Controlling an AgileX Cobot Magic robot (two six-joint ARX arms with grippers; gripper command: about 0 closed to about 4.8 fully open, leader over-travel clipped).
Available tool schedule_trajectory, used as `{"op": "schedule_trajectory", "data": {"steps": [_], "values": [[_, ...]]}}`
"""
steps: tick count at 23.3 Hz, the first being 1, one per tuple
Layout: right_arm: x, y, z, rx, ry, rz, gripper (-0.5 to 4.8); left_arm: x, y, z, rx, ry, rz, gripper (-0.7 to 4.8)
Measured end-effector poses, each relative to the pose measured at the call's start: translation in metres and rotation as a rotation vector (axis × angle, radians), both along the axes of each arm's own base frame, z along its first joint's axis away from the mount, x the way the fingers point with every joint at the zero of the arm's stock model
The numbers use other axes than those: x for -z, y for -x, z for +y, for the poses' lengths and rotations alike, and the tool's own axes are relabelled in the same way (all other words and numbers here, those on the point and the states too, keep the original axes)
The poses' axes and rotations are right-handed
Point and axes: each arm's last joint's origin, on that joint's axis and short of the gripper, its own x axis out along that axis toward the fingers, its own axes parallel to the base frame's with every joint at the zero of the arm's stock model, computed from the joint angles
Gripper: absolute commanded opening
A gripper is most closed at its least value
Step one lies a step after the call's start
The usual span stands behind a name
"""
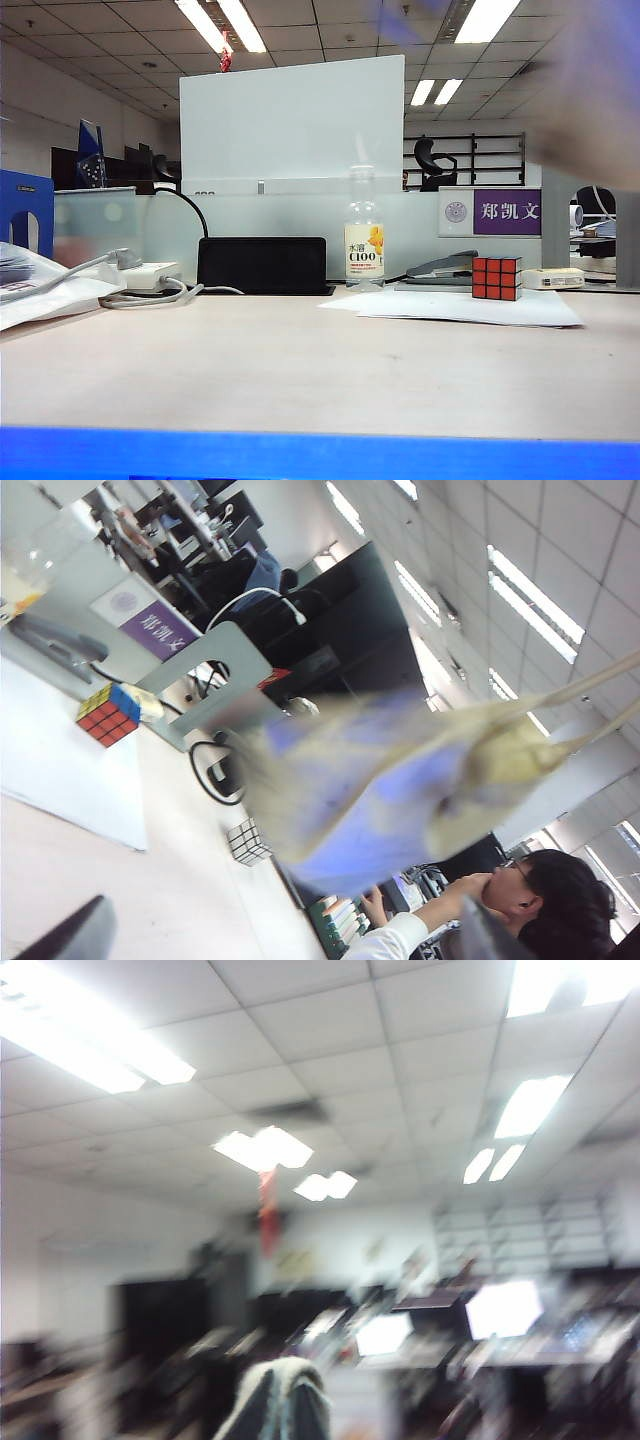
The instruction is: Take the glasses case out of the canvas bag and put it on the table.
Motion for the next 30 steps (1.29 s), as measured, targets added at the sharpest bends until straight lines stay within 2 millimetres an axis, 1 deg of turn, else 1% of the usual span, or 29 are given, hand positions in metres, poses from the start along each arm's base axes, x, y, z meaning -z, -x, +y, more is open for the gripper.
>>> {"op": "schedule_trajectory", "data": {"steps": [1,2,3,4,5,7,8,9,10,11,12,13,14,15,16,18,19,20,21,22,23,24,25,26,28,30], "values": [[0.002,-0.007,-0.004,-0.059,-0.005,0.052,-0.03,0.000,0.000,0.000,-0.001,-0.001,0.000,4.79],[0.009,-0.024,-0.007,-0.174,-0.015,0.155,-0.03,0.000,0.000,0.000,-0.003,-0.002,-0.002,4.79],[0.014,-0.037,-0.008,-0.226,-0.037,0.215,-0.03,0.000,0.000,0.000,-0.004,-0.003,-0.002,4.79],[0.024,-0.053,-0.005,-0.298,-0.073,0.306,-0.03,0.001,0.000,0.000,-0.004,-0.005,0.002,4.79],[0.027,-0.058,0.000,-0.330,-0.077,0.337,-0.03,0.001,0.000,0.000,-0.004,-0.006,0.003,4.79],[0.032,-0.060,0.029,-0.453,-0.005,0.379,-0.03,0.001,0.000,0.000,-0.004,-0.006,0.007,4.79],[0.038,-0.063,0.052,-0.503,0.066,0.399,-0.03,0.001,0.000,0.000,-0.004,-0.007,0.009,4.79],[0.044,-0.067,0.061,-0.509,0.094,0.429,-0.03,0.001,0.000,0.000,-0.004,-0.007,0.010,4.79],[0.061,-0.085,0.079,-0.495,0.150,0.546,-0.03,0.001,0.000,0.000,-0.004,-0.007,0.011,4.79],[0.070,-0.095,0.085,-0.486,0.170,0.610,-0.03,0.001,0.000,0.000,-0.004,-0.007,0.010,4.79],[0.094,-0.126,0.102,-0.483,0.210,0.774,-0.03,0.002,0.000,0.000,-0.003,-0.007,0.012,4.79],[0.105,-0.139,0.112,-0.510,0.225,0.845,-0.03,0.001,0.000,0.000,0.002,-0.008,0.006,4.79],[0.126,-0.162,0.143,-0.600,0.272,0.942,-0.03,0.002,0.001,0.000,0.014,-0.012,0.010,4.79],[0.130,-0.164,0.152,-0.629,0.288,0.960,-0.03,0.002,0.002,0.000,0.020,-0.016,0.010,4.79],[0.130,-0.161,0.160,-0.658,0.301,0.962,-0.03,0.003,0.001,-0.001,0.025,-0.020,0.014,4.79],[0.124,-0.149,0.171,-0.721,0.311,0.922,-0.03,0.003,0.002,0.000,0.025,-0.025,0.007,4.79],[0.120,-0.141,0.180,-0.758,0.323,0.890,-0.03,0.003,0.002,0.000,0.020,-0.032,0.004,4.79],[0.119,-0.129,0.206,-0.855,0.365,0.862,-0.03,0.006,0.001,0.000,-0.002,-0.061,0.011,4.79],[0.122,-0.125,0.218,-0.903,0.388,0.866,-0.03,0.007,0.000,0.000,-0.011,-0.076,0.013,4.79],[0.131,-0.121,0.245,-0.993,0.435,0.898,-0.03,0.011,-0.001,0.000,-0.033,-0.114,0.017,4.79],[0.135,-0.118,0.255,-1.017,0.455,0.919,-0.03,0.013,-0.001,0.000,-0.045,-0.135,0.028,4.79],[0.140,-0.106,0.273,-1.054,0.492,0.935,-0.03,0.019,-0.002,0.001,-0.064,-0.177,0.056,4.79],[0.140,-0.097,0.281,-1.077,0.512,0.929,-0.03,0.021,-0.002,0.001,-0.063,-0.196,0.065,4.79],[0.139,-0.071,0.302,-1.151,0.568,0.898,-0.03,0.025,-0.001,0.000,-0.035,-0.232,0.077,4.79],[0.141,-0.055,0.317,-1.170,0.612,0.872,-0.03,0.032,0.001,-0.003,0.039,-0.299,0.076,4.79],[0.144,-0.058,0.320,-1.128,0.609,0.890,-0.03,0.038,0.002,-0.003,0.030,-0.357,0.092,4.79]]}}
